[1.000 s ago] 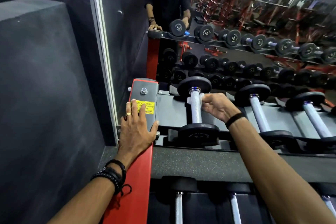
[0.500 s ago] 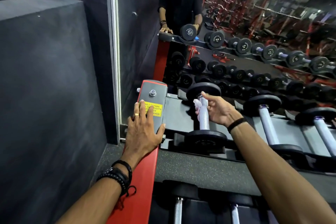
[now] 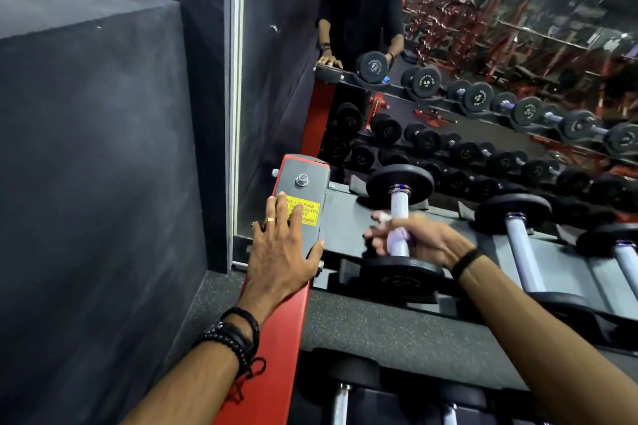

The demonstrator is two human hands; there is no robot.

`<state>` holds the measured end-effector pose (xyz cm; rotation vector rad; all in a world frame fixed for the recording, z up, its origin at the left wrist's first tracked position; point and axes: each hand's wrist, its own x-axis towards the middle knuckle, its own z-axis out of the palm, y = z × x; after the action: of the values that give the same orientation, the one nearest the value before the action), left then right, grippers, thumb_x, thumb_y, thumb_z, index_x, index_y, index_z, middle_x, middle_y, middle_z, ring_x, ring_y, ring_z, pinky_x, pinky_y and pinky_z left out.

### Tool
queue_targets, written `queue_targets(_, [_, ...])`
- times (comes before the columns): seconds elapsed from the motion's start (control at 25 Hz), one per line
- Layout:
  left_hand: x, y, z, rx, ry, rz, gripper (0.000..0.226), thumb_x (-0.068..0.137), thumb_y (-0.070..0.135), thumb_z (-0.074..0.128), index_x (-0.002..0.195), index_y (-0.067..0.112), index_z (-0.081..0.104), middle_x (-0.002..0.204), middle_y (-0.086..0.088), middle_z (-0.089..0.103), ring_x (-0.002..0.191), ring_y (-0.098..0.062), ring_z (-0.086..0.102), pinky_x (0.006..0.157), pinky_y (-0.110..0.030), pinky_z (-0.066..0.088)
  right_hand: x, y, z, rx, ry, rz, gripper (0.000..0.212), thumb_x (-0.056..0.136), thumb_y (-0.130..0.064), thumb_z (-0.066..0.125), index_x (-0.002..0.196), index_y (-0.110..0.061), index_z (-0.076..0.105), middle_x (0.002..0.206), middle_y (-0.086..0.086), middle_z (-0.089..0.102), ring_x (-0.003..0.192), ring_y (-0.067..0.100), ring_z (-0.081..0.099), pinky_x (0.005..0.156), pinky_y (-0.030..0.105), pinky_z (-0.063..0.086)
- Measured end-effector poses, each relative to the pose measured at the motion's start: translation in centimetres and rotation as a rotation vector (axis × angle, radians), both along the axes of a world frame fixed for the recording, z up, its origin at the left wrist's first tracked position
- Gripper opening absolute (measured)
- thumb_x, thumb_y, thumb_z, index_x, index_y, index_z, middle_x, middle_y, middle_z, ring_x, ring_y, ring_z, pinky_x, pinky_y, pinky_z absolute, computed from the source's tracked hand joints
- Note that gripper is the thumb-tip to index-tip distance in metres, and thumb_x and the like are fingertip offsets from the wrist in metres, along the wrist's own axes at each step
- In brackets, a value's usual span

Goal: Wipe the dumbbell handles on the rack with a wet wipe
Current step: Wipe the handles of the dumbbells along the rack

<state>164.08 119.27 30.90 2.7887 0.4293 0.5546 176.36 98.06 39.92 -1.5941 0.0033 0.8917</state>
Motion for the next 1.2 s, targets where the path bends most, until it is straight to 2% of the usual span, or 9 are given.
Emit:
queue_targets(0.12, [0.0,0.0,0.1,0.011,0.006,0.003,0.077,0.088,0.062,0.037,0.146,0.012,0.034,0.16,-0.019,0.018,0.149,-0.033,0.015,0.105,-0.058,0.039,-0.9,-2.3,0.3,-0.183,-0.11,0.138,0.034,0.073,-0.013,0.076,0.101,0.004,0.065,0.1,0.022,0.069,0.077,0.026,0.068,0.067,0.028,0.057])
queue_targets(0.32, [-0.3,0.0,0.1,-0.005,-0.019,-0.025,0.076,0.089,0.06,0.039,0.146,0.011,0.033,0.16,-0.019,0.017,0.149,-0.034,0.015,0.106,-0.058,0.039,1.2,-0.3,2.0,-0.174,-0.434,-0.244,0.034,0.067,-0.024,0.086,0.057,-0.013,0.056,0.056,0.005,0.052,0.052,0.016,0.044,0.05,0.024,0.039])
queue_targets(0.44, [-0.3,0.0,0.2,0.009,-0.012,-0.02,0.076,0.089,0.061,0.038,0.146,0.01,0.034,0.16,-0.019,0.018,0.148,-0.034,0.016,0.105,-0.058,0.04,0.1,-1.0,0.9,-0.29,-0.687,-0.258,0.043,0.062,-0.028,0.09,0.065,-0.014,0.05,0.057,0.002,0.05,0.049,0.014,0.043,0.045,0.024,0.037])
queue_targets(0.56, [-0.3,-0.1,0.2,0.012,0.0,-0.023,0.077,0.089,0.061,0.037,0.146,0.01,0.033,0.159,-0.019,0.019,0.148,-0.035,0.017,0.104,-0.058,0.041,-0.2,-0.1,1.7,-0.558,-1.068,-0.207,0.038,0.062,-0.021,0.088,0.081,-0.013,0.056,0.065,-0.004,0.057,0.057,0.01,0.051,0.055,0.026,0.04])
queue_targets(0.68, [-0.3,0.0,0.2,0.019,-0.012,-0.016,0.075,0.09,0.061,0.038,0.146,0.011,0.034,0.159,-0.019,0.02,0.148,-0.035,0.018,0.103,-0.057,0.042,-1.0,2.3,3.0,-0.592,-1.263,0.158,0.028,0.067,-0.021,0.085,0.085,-0.015,0.064,0.079,-0.001,0.063,0.074,0.016,0.057,0.068,0.028,0.04])
queue_targets(0.8, [-0.2,-0.1,0.3,0.019,-0.015,-0.017,0.074,0.091,0.06,0.039,0.145,0.01,0.036,0.159,-0.019,0.022,0.147,-0.035,0.02,0.102,-0.057,0.042,-1.8,3.7,2.6,-1.104,-1.39,0.678,0.042,0.068,-0.042,0.08,0.099,-0.017,0.067,0.097,0.0,0.068,0.095,0.019,0.06,0.09,0.035,0.029])
queue_targets(0.88, [-0.3,0.0,0.2,0.024,-0.021,-0.019,0.074,0.09,0.06,0.04,0.144,0.01,0.037,0.158,-0.019,0.022,0.147,-0.035,0.02,0.102,-0.057,0.043,-2.1,4.5,1.8,-1.322,-1.472,0.806,0.028,0.079,-0.032,0.072,0.1,-0.015,0.063,0.102,0.005,0.067,0.1,0.023,0.061,0.097,0.039,0.023])
queue_targets(1.0, [-0.2,0.0,0.2,0.02,-0.017,-0.013,0.075,0.09,0.061,0.039,0.145,0.011,0.036,0.159,-0.018,0.022,0.147,-0.034,0.019,0.102,-0.057,0.042,-2.0,5.4,1.5,-1.212,-1.583,0.687,0.01,0.081,-0.015,0.059,0.09,-0.017,0.063,0.095,0.006,0.067,0.093,0.027,0.063,0.088,0.038,0.023])
queue_targets(1.2, [-0.1,-0.1,0.2,0.03,-0.004,-0.012,0.075,0.089,0.061,0.04,0.144,0.011,0.037,0.158,-0.018,0.023,0.146,-0.034,0.021,0.101,-0.058,0.043,0.7,1.9,2.5,-0.955,-1.722,0.072,0.021,0.068,-0.032,0.078,0.069,-0.019,0.062,0.08,0.0,0.05,0.082,0.024,0.046,0.072,0.032,0.025])
